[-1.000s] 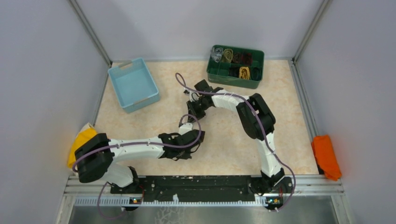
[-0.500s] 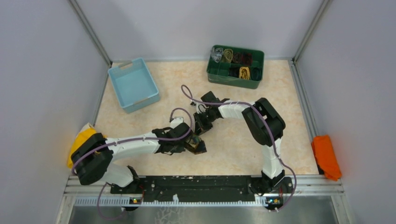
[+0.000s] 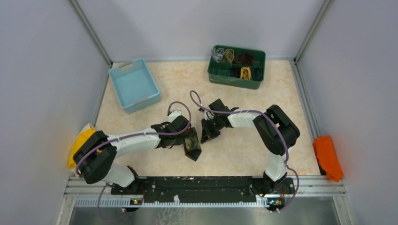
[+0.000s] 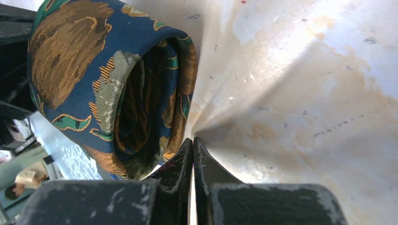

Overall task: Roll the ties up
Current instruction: Roll the tie at the center of the board.

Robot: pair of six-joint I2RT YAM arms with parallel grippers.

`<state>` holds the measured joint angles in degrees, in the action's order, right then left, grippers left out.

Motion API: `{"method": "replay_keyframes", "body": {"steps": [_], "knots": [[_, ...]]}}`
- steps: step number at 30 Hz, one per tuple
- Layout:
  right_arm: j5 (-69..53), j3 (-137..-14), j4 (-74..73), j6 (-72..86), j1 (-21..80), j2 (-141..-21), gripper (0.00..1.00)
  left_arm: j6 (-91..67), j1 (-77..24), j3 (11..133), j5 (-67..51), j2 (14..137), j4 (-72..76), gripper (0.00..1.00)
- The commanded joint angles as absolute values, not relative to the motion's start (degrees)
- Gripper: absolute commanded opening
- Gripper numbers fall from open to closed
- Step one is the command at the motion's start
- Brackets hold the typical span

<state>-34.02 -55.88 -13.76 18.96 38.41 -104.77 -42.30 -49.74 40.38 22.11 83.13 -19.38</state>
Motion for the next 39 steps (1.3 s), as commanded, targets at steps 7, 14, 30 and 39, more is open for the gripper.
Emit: {"method": "replay_keyframes", "body": {"steps": [7, 14, 30, 39], "knots": [[-15.4, -50.2, -6.8, 24.7, 37.9, -94.9, 0.00, -38.0, -49.7, 46.0, 22.8, 67.4, -25.0, 0.00], [-21.8, -42.5, 4.4, 28.8, 34.7, -89.2, 0.12, -36.5, -49.7, 45.7, 11.1, 67.6, -16.4, 0.00], [-35.2, -39.1, 23.0, 34.1, 32.1, -89.8, 0.57, -41.2, -49.7, 36.8, 0.6, 64.8, -14.3, 0.00], [-39.5, -41.6, 26.5, 34.5, 32.1, -95.6, 0.66, -42.5, -49.7, 31.6, 1.6, 65.0, -12.6, 0.00]]}}
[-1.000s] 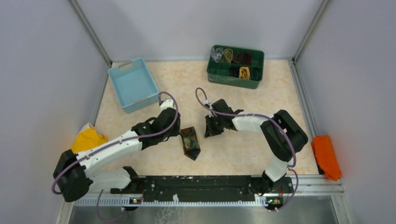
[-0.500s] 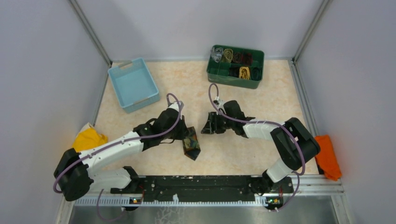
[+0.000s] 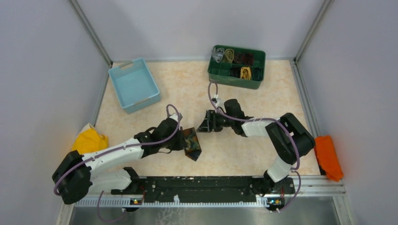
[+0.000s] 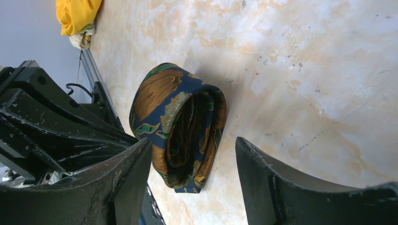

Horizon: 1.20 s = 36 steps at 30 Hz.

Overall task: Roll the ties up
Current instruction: Roll the tie at the center of the board.

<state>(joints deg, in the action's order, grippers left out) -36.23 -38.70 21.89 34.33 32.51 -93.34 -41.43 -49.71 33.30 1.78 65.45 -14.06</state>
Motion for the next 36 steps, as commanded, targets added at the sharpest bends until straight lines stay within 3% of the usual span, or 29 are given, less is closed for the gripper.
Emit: {"method": "replay_keyframes", "body": {"steps": [1, 16, 21, 26, 33, 36], "knots": [[-39.7, -41.7, 26.9, 34.6, 32.1, -96.2, 0.66, -42.5, -49.7, 31.2, 2.0, 64.9, -12.6, 0.00], [-43.9, -47.1, 34.3, 36.4, 32.1, -107.2, 0.79, -43.3, -49.7, 27.0, 3.9, 64.9, -12.3, 0.00], [-51.3, -44.0, 51.5, 47.1, 32.3, -111.3, 0.81, -43.0, -49.7, 27.1, 4.6, 64.6, -12.8, 0.00], [-53.0, -39.5, 59.4, 52.1, 33.6, -109.2, 0.86, -42.9, -49.7, 27.1, 5.1, 64.2, -13.2, 0.00], [-48.3, -41.4, 41.6, 40.8, 38.9, -106.2, 0.89, -42.6, -49.6, 27.3, 5.3, 64.7, -13.0, 0.00], [-47.2, -42.0, 40.4, 39.7, 40.6, -106.4, 0.89, -42.5, -49.7, 27.3, 5.1, 64.9, -13.1, 0.00]]}}
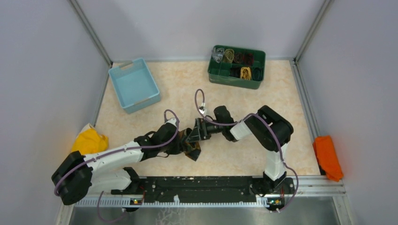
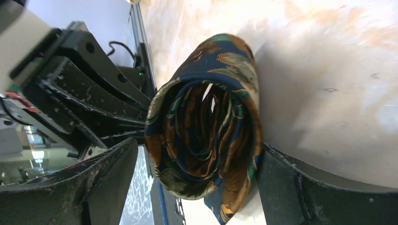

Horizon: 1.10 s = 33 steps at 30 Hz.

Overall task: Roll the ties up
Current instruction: Roll the tie at the center of the board, then pick up the tie at the center of the board.

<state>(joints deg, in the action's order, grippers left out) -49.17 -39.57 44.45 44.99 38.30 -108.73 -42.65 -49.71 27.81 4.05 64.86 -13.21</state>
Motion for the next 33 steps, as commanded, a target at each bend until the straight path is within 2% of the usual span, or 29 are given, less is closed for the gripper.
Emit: {"method": "replay_keyframes", "body": {"steps": [1, 9, 18, 21, 23, 25, 27, 30, 33], "knots": [[-46.9, -42.4, 39.5, 38.8, 41.0, -106.1, 0.89, -42.6, -49.6, 27.2, 5.1, 64.8, -13.1, 0.00], [-40.4, -45.6, 27.2, 31.9, 44.0, -104.4, 0.89, -42.5, -49.6, 26.7, 5.4, 64.5, -12.8, 0.00], [-38.6, -48.6, 24.1, 30.4, 46.3, -107.7, 0.68, -42.0, -49.6, 26.6, 5.4, 64.5, -12.4, 0.00], [-38.4, -48.8, 24.7, 30.9, 46.5, -108.6, 0.57, -41.9, -49.6, 26.5, 5.5, 64.4, -12.4, 0.00], [-38.1, -49.1, 24.6, 31.0, 46.5, -109.1, 0.44, -42.3, -49.6, 26.7, 6.1, 63.8, -13.1, 0.00], [-37.5, -49.0, 24.4, 31.0, 46.5, -109.1, 0.39, -43.7, -49.6, 27.8, 8.0, 62.5, -16.2, 0.00], [-36.2, -49.1, 23.3, 30.6, 46.5, -108.9, 0.27, -44.8, -49.6, 29.6, 10.5, 60.7, -20.7, 0.00], [-34.7, -48.9, 22.5, 30.0, 46.5, -107.9, 0.14, -46.3, -49.6, 31.8, 13.3, 57.7, -25.7, 0.00], [-33.4, -49.0, 20.7, 29.0, 46.5, -107.2, 0.11, -48.2, -49.6, 33.7, 14.9, 55.4, -30.7, 0.00]]}}
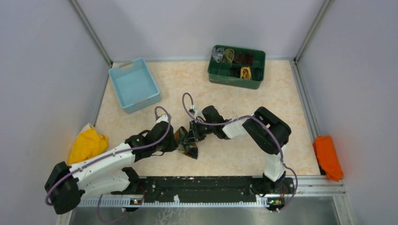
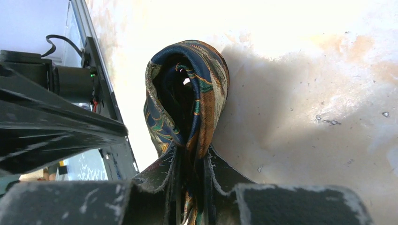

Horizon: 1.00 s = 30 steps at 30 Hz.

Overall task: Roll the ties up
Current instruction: Pick up the tie at the center of the board.

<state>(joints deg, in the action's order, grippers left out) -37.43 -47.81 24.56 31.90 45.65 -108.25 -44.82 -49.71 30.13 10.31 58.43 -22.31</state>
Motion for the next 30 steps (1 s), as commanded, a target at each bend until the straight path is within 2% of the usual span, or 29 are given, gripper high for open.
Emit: {"method": "replay_keyframes", "body": {"steps": [1, 10, 16, 20, 27, 28, 30], "knots": [[-33.2, -49.0, 20.4, 28.8, 46.5, -107.1, 0.11, -49.0, -49.6, 34.2, 15.7, 55.0, -32.2, 0.00], [-33.7, -48.8, 20.2, 29.0, 46.5, -106.7, 0.16, -54.1, -49.7, 35.3, 18.1, 59.8, -40.4, 0.00], [-34.1, -48.8, 20.3, 29.1, 46.5, -106.2, 0.18, -55.3, -49.7, 33.1, 18.4, 68.0, -33.2, 0.00], [-35.0, -48.7, 20.8, 29.3, 46.5, -106.1, 0.18, -54.9, -49.6, 28.2, 21.4, 66.0, -23.6, 0.00], [-37.2, -48.6, 23.3, 30.2, 46.5, -106.9, 0.31, -51.9, -49.3, 24.2, 30.2, 63.1, -16.1, 0.00], [-38.0, -48.7, 23.9, 30.4, 46.5, -107.1, 0.36, -51.1, -49.2, 23.8, 30.6, 63.0, -14.6, 0.00], [-38.4, -48.8, 24.8, 30.7, 46.5, -107.5, 0.40, -49.6, -48.7, 23.2, 30.3, 63.7, -11.7, 0.00]]}}
